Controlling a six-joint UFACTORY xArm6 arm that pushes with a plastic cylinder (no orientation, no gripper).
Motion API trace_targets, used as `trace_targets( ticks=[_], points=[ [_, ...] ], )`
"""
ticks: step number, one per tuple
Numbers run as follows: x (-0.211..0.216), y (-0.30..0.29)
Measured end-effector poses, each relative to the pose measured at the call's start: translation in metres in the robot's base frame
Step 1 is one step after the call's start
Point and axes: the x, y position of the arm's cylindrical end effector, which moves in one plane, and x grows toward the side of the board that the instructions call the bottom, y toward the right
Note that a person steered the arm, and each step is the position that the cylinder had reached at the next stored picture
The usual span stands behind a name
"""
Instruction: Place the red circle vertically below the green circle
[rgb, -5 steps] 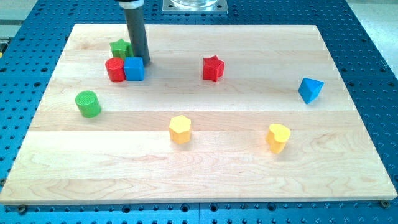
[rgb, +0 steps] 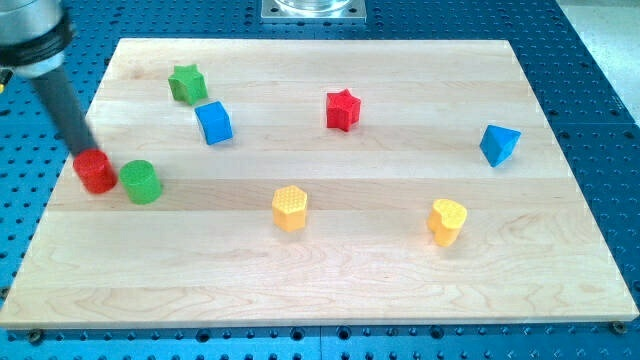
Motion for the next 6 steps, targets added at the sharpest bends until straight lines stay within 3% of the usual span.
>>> trace_targets(
  ticks=[1, 2, 3, 5, 6],
  points=[
    [0.067, -0.004],
    [0.022, -0.011],
    [0.013, 0.01],
    [0.075, 0.051],
    [0.048, 0.064]
  ],
)
